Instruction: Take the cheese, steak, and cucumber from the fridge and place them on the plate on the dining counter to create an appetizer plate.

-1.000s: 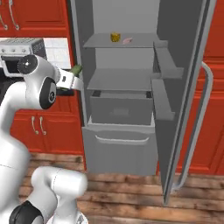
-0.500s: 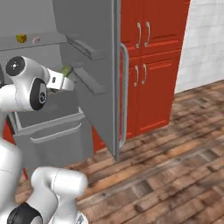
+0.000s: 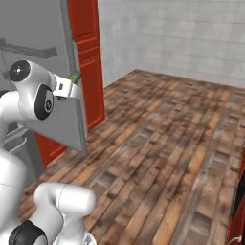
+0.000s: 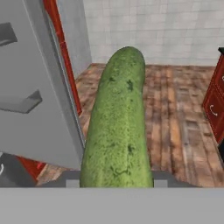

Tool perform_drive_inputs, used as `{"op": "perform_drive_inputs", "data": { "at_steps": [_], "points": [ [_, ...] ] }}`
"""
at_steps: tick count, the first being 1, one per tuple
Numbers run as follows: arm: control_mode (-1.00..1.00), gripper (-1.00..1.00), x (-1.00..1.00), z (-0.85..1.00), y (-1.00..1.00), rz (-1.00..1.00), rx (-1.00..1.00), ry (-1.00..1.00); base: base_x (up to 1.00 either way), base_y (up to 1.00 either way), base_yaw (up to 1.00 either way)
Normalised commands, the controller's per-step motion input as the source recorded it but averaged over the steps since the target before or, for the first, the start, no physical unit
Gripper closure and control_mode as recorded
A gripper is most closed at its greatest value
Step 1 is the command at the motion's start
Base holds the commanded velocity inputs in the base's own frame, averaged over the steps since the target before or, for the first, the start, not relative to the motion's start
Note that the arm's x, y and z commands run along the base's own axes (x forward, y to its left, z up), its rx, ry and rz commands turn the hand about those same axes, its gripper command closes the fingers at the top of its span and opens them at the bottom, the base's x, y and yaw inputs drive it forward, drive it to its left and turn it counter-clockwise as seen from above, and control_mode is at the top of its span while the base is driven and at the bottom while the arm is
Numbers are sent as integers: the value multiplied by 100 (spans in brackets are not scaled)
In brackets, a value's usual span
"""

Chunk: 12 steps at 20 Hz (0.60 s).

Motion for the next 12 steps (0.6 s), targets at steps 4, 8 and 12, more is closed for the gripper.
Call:
{"op": "perform_drive_inputs", "data": {
  "at_steps": [4,8,12],
  "points": [
    [100,100,0,0,0,0,0,0,-64,-4,-80],
    [100,100,0,0,0,0,0,0,41,-24,-55],
    [100,100,0,0,0,0,0,0,100,-24,-34]
  ]
}}
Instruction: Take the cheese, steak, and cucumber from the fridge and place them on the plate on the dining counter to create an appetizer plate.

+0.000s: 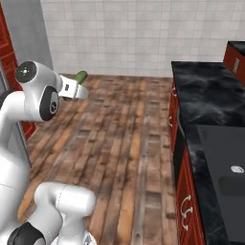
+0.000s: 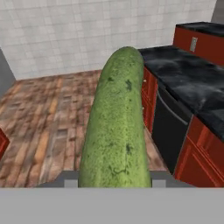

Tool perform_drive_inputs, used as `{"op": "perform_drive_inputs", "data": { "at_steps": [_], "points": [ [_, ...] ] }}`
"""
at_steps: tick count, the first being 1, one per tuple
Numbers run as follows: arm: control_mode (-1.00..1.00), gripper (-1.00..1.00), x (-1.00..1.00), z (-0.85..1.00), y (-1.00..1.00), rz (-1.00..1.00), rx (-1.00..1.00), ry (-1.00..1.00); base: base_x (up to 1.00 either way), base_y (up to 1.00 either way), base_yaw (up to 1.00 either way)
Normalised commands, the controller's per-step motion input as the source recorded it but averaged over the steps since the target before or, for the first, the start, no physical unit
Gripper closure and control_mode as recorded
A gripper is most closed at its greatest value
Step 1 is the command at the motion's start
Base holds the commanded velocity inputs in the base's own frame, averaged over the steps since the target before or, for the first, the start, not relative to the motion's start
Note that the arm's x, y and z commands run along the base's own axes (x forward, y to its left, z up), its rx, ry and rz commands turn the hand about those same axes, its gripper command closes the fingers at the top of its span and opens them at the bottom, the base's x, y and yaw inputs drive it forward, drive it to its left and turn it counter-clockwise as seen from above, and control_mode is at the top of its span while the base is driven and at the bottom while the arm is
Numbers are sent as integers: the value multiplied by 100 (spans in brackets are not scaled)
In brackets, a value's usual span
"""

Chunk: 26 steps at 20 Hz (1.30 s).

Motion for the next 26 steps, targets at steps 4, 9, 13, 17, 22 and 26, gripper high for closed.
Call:
{"op": "perform_drive_inputs", "data": {
  "at_steps": [4,9,13,17,22,26],
  "points": [
    [100,100,0,0,0,0,0,0,100,-13,-24],
    [100,100,0,0,0,0,0,0,100,-7,-16],
    [100,100,0,0,0,0,0,0,100,-6,-12],
    [100,100,0,0,0,0,0,0,100,-3,-9],
    [100,100,0,0,0,0,0,0,100,0,-9],
    [100,100,0,0,0,0,0,0,100,0,-13]
  ]
}}
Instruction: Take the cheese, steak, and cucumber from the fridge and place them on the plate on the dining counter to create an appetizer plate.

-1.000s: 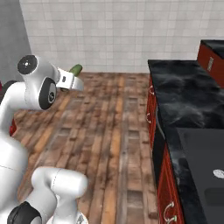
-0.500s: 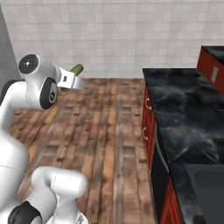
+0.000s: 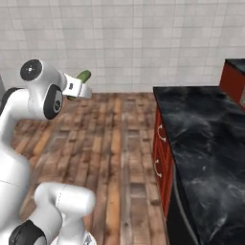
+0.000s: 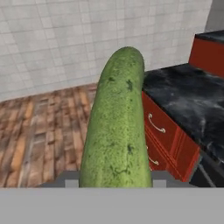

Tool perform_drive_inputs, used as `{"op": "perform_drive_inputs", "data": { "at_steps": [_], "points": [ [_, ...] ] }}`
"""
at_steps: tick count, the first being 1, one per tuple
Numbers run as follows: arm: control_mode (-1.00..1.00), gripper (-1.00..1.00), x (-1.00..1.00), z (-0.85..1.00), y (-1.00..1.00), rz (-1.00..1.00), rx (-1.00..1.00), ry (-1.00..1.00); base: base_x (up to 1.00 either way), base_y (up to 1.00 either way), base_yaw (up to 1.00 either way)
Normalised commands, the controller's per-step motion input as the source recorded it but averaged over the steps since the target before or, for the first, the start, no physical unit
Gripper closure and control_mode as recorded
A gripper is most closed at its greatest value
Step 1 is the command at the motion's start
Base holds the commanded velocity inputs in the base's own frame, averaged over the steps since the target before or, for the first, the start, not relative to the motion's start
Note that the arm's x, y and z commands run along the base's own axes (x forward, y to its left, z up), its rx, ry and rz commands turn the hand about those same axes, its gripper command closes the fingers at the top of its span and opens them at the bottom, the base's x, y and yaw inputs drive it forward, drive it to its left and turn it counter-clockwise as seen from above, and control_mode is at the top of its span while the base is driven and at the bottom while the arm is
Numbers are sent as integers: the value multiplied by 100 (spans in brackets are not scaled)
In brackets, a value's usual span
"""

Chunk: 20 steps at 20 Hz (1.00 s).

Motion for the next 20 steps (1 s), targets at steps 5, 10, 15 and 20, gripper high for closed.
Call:
{"op": "perform_drive_inputs", "data": {
  "at_steps": [5,10,15,20],
  "points": [
    [100,100,0,0,0,0,0,0,100,0,-19],
    [100,100,0,0,0,0,0,0,100,10,-29],
    [100,100,0,0,0,0,0,0,100,25,-40],
    [100,100,0,0,0,0,0,0,99,42,-50]
  ]
}}
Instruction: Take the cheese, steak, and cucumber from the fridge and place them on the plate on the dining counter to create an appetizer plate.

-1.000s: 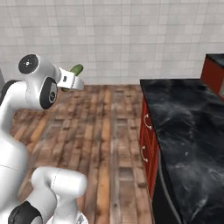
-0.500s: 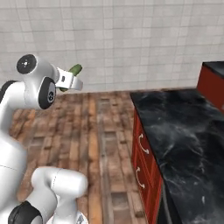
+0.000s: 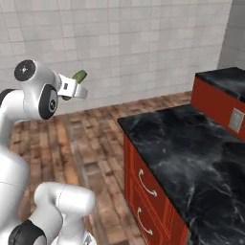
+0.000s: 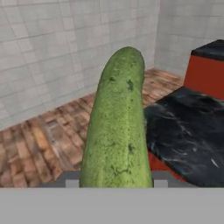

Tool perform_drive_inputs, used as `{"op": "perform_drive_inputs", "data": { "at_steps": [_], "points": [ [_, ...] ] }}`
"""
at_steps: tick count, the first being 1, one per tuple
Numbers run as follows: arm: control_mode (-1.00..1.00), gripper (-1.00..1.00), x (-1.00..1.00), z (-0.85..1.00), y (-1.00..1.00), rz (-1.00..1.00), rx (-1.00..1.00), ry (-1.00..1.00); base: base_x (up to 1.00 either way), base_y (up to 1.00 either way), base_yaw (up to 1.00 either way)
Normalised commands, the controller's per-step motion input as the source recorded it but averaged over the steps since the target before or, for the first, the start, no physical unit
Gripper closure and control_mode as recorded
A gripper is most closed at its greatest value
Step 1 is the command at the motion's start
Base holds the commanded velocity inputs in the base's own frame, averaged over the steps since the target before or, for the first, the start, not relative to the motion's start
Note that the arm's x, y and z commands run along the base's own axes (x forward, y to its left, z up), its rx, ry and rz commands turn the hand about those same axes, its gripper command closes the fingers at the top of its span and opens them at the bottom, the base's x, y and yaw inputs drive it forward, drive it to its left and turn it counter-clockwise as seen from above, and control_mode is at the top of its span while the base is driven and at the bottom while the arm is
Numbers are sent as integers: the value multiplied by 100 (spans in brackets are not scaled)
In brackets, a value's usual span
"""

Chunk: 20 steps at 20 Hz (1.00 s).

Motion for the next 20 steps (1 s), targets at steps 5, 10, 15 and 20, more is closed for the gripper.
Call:
{"op": "perform_drive_inputs", "data": {
  "at_steps": [5,10,15,20],
  "points": [
    [100,100,0,0,0,0,0,0,93,66,-54],
    [100,100,0,0,0,0,0,0,86,78,-57],
    [100,100,0,0,0,0,0,0,73,84,-59],
    [100,100,0,0,0,0,0,0,69,87,-60]
  ]
}}
